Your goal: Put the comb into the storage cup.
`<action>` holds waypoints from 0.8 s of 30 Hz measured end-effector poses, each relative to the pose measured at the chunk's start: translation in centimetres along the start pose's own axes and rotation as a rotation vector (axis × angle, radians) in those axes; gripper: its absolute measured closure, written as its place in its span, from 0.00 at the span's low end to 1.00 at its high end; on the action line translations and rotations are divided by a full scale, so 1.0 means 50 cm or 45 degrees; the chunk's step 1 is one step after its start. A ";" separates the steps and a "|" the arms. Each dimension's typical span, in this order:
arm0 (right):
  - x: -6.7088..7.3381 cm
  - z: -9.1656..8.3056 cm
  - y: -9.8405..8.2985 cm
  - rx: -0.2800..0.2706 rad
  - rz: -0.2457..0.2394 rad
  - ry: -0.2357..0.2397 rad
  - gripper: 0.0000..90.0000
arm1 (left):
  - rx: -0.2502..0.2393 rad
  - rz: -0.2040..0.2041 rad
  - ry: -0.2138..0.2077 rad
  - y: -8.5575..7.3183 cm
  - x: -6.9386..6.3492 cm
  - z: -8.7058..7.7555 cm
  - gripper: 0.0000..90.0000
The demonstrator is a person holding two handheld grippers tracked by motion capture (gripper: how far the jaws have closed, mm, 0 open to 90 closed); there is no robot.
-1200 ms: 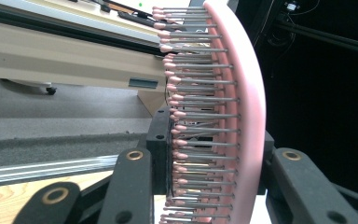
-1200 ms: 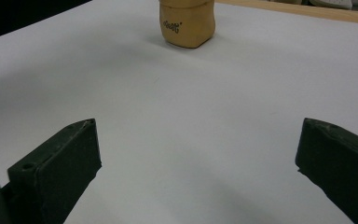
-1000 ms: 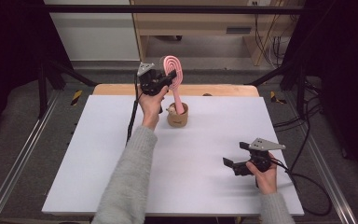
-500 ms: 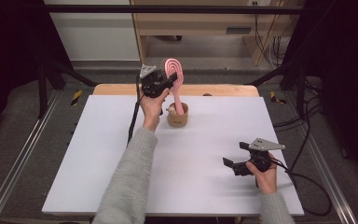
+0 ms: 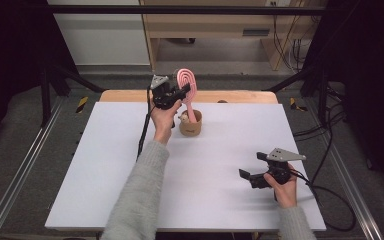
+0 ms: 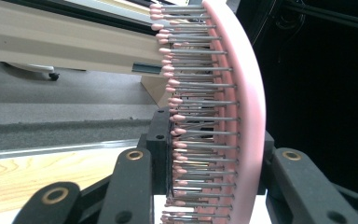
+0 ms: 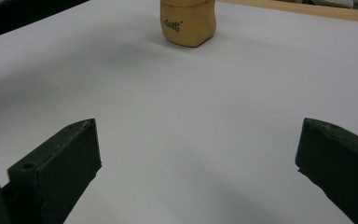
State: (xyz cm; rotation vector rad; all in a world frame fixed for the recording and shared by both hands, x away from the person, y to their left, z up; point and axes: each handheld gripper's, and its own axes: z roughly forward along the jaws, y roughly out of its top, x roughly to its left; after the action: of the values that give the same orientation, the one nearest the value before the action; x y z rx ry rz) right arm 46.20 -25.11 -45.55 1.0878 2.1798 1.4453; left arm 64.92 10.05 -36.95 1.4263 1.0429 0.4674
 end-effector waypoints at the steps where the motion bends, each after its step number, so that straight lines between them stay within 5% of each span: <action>1: 0.000 0.000 0.000 0.000 0.002 0.001 0.00 | 0.001 -0.002 0.000 -0.002 0.001 0.000 0.70; 24: 0.001 0.002 -0.001 -0.001 0.000 0.002 0.00 | 0.009 -0.051 0.004 -0.037 0.026 -0.008 0.70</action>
State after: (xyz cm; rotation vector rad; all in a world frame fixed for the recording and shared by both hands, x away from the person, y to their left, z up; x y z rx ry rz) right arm 46.23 -25.02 -45.62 1.0868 2.1799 1.4482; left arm 64.69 11.06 -39.02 1.4087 1.0742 0.4375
